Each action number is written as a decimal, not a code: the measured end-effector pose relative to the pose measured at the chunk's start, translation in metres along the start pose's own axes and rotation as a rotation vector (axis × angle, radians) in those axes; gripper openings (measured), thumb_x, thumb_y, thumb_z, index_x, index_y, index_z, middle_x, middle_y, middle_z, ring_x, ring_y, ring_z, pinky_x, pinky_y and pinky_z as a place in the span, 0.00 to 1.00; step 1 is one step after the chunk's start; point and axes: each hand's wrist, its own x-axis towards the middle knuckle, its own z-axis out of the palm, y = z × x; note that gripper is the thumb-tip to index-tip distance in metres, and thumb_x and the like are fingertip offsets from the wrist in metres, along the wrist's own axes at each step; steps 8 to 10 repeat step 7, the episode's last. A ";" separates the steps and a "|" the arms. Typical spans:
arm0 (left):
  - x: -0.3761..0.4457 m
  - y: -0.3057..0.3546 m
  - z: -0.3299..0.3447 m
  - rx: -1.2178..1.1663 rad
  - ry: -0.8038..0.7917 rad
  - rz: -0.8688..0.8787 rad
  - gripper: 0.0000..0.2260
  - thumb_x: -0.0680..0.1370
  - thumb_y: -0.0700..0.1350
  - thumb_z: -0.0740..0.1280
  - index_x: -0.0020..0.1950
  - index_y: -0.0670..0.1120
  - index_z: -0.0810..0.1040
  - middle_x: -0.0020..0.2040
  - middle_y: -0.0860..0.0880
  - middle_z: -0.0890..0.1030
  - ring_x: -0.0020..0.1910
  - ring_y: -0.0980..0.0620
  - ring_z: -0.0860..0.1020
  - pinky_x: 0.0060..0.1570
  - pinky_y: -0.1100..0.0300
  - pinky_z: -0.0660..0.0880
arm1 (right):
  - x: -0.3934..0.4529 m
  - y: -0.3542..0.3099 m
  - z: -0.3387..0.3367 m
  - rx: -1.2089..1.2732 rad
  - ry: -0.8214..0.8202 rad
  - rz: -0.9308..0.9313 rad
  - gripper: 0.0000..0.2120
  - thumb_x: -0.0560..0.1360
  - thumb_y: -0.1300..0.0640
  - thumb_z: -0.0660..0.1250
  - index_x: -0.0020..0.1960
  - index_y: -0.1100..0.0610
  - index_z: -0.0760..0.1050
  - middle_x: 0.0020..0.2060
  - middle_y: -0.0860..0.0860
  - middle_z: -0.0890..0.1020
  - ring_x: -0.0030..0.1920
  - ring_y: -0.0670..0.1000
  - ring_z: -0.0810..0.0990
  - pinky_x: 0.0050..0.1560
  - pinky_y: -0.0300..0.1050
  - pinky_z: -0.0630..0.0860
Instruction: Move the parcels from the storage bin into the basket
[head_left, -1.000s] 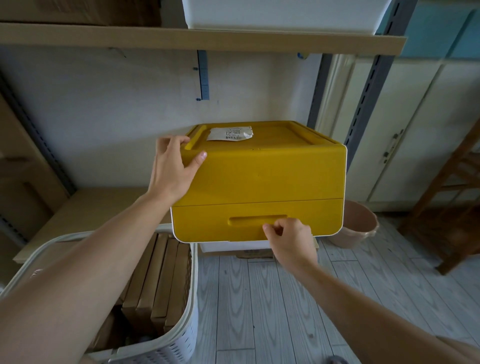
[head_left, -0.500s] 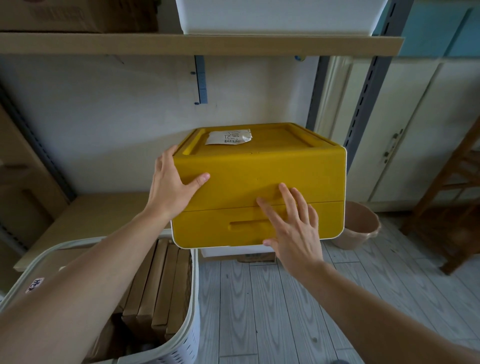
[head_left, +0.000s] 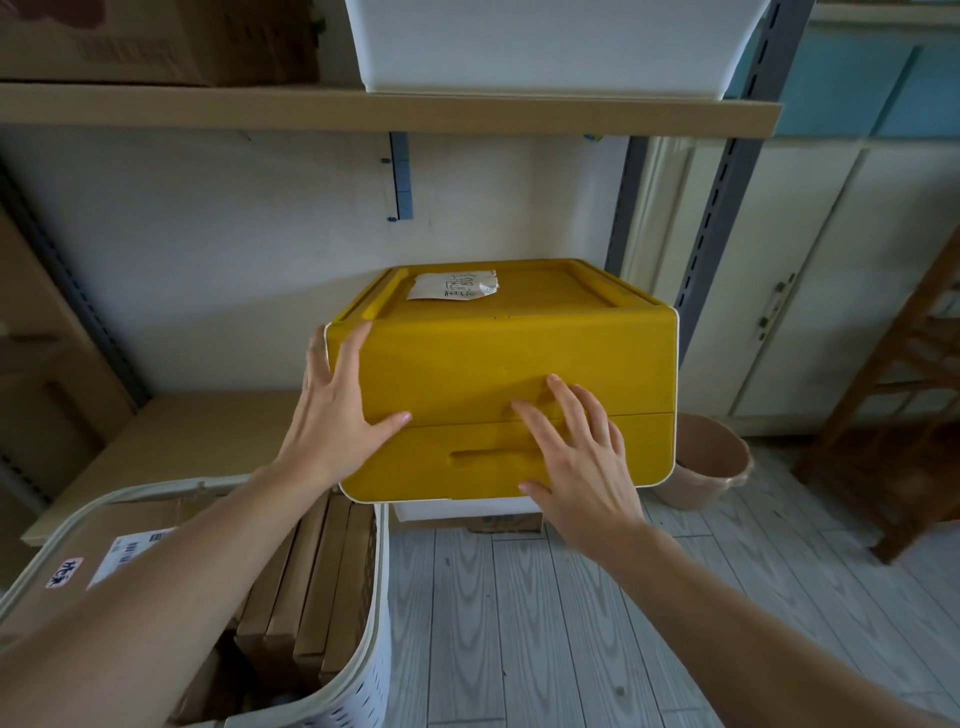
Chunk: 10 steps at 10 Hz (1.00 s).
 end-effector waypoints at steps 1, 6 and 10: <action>-0.010 -0.005 0.002 0.129 0.027 0.058 0.44 0.74 0.57 0.75 0.81 0.54 0.52 0.82 0.41 0.42 0.81 0.35 0.48 0.77 0.36 0.53 | 0.004 0.005 -0.012 0.056 -0.017 -0.034 0.42 0.76 0.44 0.72 0.81 0.42 0.50 0.82 0.47 0.46 0.81 0.54 0.45 0.77 0.59 0.55; -0.053 0.036 0.012 -0.065 -0.091 0.314 0.33 0.78 0.67 0.55 0.81 0.57 0.53 0.82 0.58 0.52 0.79 0.64 0.49 0.74 0.61 0.53 | 0.012 -0.015 -0.014 0.348 0.183 -0.092 0.38 0.77 0.41 0.69 0.81 0.50 0.58 0.80 0.46 0.61 0.80 0.48 0.56 0.77 0.53 0.60; -0.064 0.046 0.008 -0.245 -0.006 0.251 0.30 0.80 0.65 0.52 0.81 0.56 0.55 0.80 0.60 0.57 0.77 0.70 0.52 0.70 0.76 0.50 | 0.013 -0.026 -0.023 0.437 0.217 -0.083 0.34 0.78 0.42 0.65 0.80 0.50 0.60 0.79 0.46 0.63 0.78 0.47 0.62 0.75 0.52 0.64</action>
